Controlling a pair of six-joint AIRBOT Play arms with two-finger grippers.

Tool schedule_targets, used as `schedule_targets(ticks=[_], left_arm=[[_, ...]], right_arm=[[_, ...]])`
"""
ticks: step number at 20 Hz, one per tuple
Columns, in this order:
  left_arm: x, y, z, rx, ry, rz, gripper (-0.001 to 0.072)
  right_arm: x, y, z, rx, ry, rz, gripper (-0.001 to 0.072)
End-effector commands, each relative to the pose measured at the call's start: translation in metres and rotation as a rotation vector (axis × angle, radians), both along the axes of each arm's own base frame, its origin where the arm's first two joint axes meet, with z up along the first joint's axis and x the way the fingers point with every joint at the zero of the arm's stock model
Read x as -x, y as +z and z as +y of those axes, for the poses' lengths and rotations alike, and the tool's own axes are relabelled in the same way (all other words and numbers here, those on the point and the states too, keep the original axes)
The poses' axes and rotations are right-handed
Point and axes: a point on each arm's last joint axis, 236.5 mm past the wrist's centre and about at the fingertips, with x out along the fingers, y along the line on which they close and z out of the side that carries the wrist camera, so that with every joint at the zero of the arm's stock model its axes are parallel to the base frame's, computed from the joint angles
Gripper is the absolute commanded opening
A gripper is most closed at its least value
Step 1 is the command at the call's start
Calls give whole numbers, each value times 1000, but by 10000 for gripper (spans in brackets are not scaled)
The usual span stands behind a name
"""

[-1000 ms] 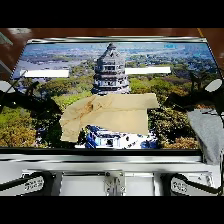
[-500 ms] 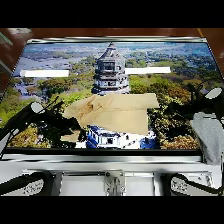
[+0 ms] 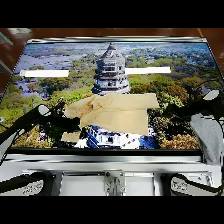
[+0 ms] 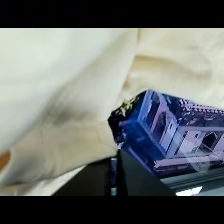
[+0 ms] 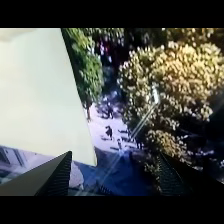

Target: Fold the shirts.

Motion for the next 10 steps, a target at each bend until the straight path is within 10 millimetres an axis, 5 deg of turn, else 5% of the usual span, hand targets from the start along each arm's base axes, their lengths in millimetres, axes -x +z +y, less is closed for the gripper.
schedule_targets(ticks=[1, 4, 10], left_arm=[[-9, 3, 4, -12, -11, -43, 46], [-20, 28, 23, -54, -28, -130, 45], [-28, 91, 51, -102, -21, -319, 45]], right_arm=[[15, -13, 26, -124, 20, 63, 667], [15, -26, 54, -265, -33, 96, 666], [36, -68, 96, -228, 88, 221, 666]])
